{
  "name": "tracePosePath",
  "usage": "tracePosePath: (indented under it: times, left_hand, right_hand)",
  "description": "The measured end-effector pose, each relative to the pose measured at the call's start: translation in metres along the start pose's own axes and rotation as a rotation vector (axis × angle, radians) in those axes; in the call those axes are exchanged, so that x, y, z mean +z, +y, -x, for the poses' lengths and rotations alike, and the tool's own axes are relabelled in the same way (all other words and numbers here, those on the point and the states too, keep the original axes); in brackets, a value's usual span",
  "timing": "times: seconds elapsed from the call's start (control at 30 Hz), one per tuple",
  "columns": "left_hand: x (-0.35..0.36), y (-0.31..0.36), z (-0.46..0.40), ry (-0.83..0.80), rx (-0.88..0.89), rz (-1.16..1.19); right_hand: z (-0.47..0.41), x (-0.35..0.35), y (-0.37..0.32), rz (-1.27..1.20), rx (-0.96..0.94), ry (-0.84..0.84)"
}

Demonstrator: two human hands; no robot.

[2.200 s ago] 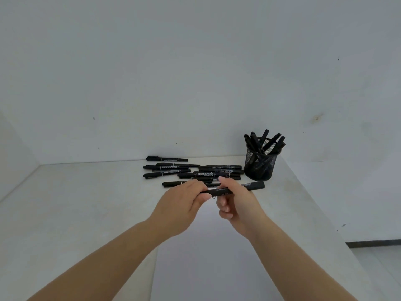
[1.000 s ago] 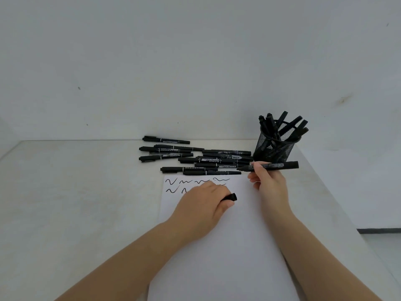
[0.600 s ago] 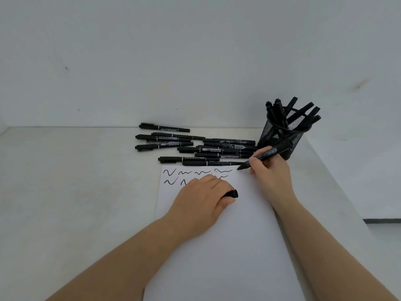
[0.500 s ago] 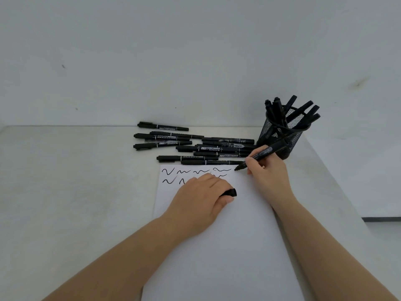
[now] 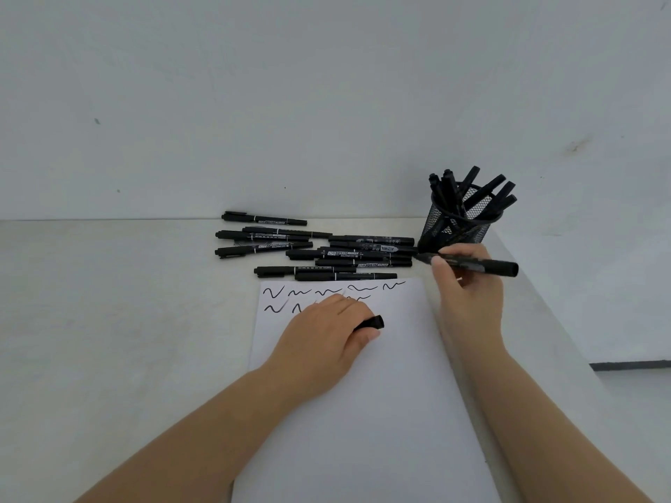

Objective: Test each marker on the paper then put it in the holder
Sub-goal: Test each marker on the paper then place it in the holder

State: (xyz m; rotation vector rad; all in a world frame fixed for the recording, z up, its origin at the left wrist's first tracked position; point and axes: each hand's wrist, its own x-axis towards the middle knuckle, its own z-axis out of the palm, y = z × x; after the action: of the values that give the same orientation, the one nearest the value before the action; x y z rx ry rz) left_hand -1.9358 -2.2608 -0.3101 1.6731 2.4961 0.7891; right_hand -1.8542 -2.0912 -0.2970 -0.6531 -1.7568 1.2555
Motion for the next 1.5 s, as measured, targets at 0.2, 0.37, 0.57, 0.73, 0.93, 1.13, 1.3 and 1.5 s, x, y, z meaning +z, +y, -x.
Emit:
tracePosePath:
  times: [0.2,0.37,0.57,0.73,0.93,1.13,1.3,1.5]
  left_hand:
    - [0.000,0.000,0.000,0.049,-0.040,0.027]
    - [-0.001,0.002,-0.001,0.034,-0.045,0.045]
    - [-0.004,0.003,0.000,0.038,-0.061,0.064]
    - [-0.003,0.002,0.000,0.027,-0.086,0.031]
    - [-0.003,0.004,-0.001,0.058,-0.070,0.036]
    - [-0.007,0.009,0.000,0.155,-0.029,0.058]
    - [-0.014,0.014,0.001,0.219,0.026,0.007]
    - [-0.009,0.021,0.002,0.112,-0.050,0.171]
  right_hand:
    - [0.027,-0.003,-0.006,-0.451,0.273,-0.252]
    - [0.032,0.003,-0.006,-0.441,0.343,-0.214]
    - [0.035,0.004,-0.008,-0.321,0.340,-0.224]
    - [0.038,0.004,-0.010,-0.178,0.225,-0.311]
    - [0.039,0.005,-0.013,-0.177,0.258,-0.305]
    - [0.043,0.009,-0.017,-0.409,0.316,-0.310]
    - [0.046,0.012,-0.018,-0.561,0.333,-0.317]
    - [0.046,0.012,-0.017,-0.540,0.340,-0.345]
